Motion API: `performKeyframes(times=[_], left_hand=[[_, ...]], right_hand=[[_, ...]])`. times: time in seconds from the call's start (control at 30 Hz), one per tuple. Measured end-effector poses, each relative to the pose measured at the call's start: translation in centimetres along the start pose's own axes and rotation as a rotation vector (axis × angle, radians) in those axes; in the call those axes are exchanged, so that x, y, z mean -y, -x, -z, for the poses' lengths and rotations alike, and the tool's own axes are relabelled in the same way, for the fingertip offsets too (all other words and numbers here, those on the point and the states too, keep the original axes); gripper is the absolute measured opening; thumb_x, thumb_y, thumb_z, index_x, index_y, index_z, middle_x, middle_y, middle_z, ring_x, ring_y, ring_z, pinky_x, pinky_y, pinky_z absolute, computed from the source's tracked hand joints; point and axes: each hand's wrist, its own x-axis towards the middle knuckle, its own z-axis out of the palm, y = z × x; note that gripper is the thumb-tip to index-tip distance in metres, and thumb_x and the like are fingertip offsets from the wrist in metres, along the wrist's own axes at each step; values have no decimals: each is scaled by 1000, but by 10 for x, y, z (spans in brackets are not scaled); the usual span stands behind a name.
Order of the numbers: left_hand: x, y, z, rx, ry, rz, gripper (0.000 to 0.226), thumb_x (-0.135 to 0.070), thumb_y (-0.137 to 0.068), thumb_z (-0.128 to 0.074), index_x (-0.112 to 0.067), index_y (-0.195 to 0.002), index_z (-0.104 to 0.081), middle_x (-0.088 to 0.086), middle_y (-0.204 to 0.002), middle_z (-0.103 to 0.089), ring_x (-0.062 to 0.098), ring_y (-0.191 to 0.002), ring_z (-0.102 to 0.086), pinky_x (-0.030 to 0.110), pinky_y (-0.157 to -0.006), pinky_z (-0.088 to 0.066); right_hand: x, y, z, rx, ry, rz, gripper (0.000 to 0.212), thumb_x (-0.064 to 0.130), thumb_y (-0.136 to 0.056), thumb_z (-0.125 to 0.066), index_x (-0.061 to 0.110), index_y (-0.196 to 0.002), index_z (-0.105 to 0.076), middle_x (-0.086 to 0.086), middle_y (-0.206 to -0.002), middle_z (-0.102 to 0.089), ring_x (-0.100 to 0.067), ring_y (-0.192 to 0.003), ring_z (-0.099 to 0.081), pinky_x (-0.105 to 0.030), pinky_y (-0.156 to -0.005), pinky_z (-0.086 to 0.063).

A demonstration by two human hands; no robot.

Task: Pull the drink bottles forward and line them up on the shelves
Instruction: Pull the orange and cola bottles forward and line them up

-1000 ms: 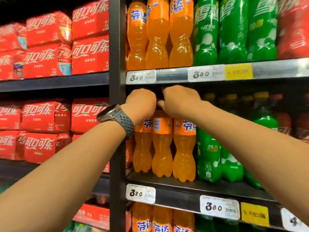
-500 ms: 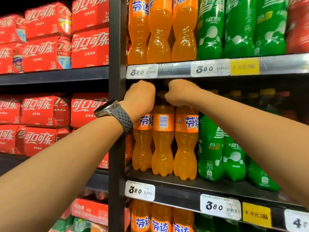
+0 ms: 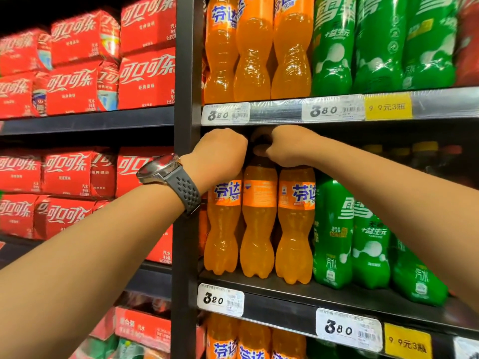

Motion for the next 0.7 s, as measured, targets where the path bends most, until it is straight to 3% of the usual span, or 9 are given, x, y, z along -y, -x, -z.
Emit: performKeyframes(times=[0.07, 0.13, 0.27, 0.37, 0.43, 0.5, 0.6, 0.7], left_hand=[[0, 2, 1, -18, -95, -25, 20, -7, -85, -51, -16, -72, -38, 1, -60, -33, 19, -56, -37, 34, -56, -35], [0, 3, 3, -34, -124, -32, 16, -7, -85, -52, -15, -76, -42, 1, -60, -32, 18, -57, -37, 34, -55, -34], [-1, 8, 3, -104, -105, -17, 10, -2, -85, -52, -11, -84, -54, 2, -64, -35, 22, -64, -42, 33, -55, -34], [-1, 12, 1, -158, -130, -17, 14, 3, -82, -53, -8, -89, -59, 4, -72, -38, 23, -65, -41, 33, -54, -33], [1, 14, 1, -160, -140, -36, 16, 3, -81, -54, -8, -92, -59, 4, -73, -36, 22, -66, -42, 32, -54, -32], [3, 15, 3, -169, -187, -63, 16, 1, -82, -56, -9, -93, -60, 5, -74, -42, 26, -69, -54, 32, -53, -33], [4, 17, 4, -176, -229, -68, 16, 2, -82, -57, -9, -93, -61, 9, -80, -55, 30, -73, -62, 33, -52, -34], [4, 19, 4, -194, -220, -59, 14, 1, -82, -59, -9, -92, -60, 5, -75, -44, 28, -72, -60, 32, -53, -33]], right_hand=[[-3, 4, -1, 1, 20, 2, 38, 41, -94, -50, 18, -124, -55, -8, -96, -62, -20, -78, -52, -28, -60, -38], [-4, 6, -6, -33, 46, -27, 36, 51, -92, -48, 19, -104, -58, 0, -73, -50, -14, -62, -43, -25, -50, -30], [-5, 7, -7, -66, 26, -44, 30, 42, -95, -48, 14, -92, -56, -2, -73, -52, -12, -60, -42, -26, -49, -29], [-7, 8, 0, -27, 18, -20, 30, 34, -96, -47, 8, -110, -55, -9, -93, -61, -16, -74, -50, -26, -60, -38], [-8, 8, 1, 4, 8, 3, 40, 39, -96, -46, 16, -127, -52, -9, -106, -63, -21, -89, -55, -30, -72, -44], [-6, 7, 0, -1, 24, 2, 45, 49, -95, -44, 21, -129, -52, -5, -94, -62, -20, -82, -54, -30, -67, -43], [-5, 3, -4, -55, 27, -37, 42, 52, -93, -48, 15, -110, -60, -4, -76, -56, -15, -65, -48, -28, -53, -35], [-5, 0, -6, -104, -19, -84, 38, 49, -91, -53, 14, -79, -55, 0, -64, -48, -12, -59, -44, -27, -47, -29]])
